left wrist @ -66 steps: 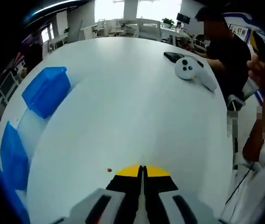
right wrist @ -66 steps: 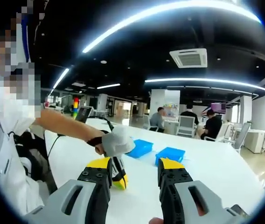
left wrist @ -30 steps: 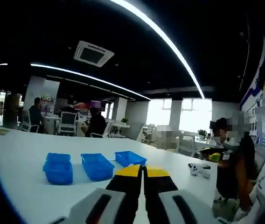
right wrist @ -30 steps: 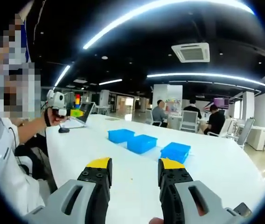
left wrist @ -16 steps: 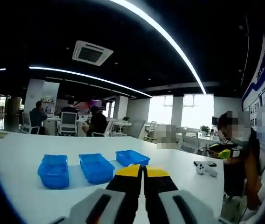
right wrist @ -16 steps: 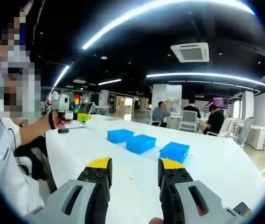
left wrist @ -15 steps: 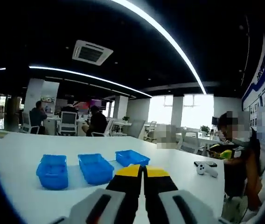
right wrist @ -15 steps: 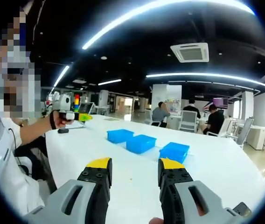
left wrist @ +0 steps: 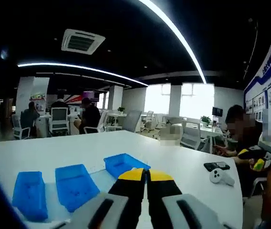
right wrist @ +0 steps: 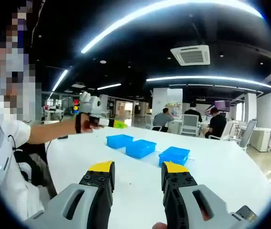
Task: Pick up the resistors one by one and place each resistor into its matching bin, sorting the parts by color and model until every resistor is separated into the correct bin for its type
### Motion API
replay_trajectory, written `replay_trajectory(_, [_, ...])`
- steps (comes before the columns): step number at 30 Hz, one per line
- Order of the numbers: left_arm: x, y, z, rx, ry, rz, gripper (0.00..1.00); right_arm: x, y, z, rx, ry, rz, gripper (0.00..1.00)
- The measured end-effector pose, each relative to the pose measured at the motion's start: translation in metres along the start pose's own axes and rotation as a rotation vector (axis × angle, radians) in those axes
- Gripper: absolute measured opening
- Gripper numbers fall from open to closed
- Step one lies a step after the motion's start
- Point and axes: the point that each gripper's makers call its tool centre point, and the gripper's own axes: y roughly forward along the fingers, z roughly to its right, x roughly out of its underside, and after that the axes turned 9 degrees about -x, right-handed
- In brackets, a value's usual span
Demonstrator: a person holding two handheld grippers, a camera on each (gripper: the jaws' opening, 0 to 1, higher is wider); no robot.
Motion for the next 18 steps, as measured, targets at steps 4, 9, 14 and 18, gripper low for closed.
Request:
replay_trajectory(4, [0.002,0.057,0.002,-0.019,0.015,-0.047,0.05,0.000,-0.001,-0.001,0.004,-0.002,0.000,0.41])
replay_trajectory(9, [0.012,0.114,-0.006,-0.088,0.011,-0.106,0.05,0.000,-0.001,-0.001,0.007,-0.005,-0.002,0.41])
replay_trajectory(14, [0.025,0.153,-0.022,-0.183,0.023,-0.123,0.05,0.001,0.001,-0.003,0.001,-0.010,-0.004,0.41])
replay_trajectory(18, [0.039,0.166,-0.026,-0.215,0.054,-0.146,0.22,0.001,-0.003,0.000,0.009,-0.004,-0.001,0.41])
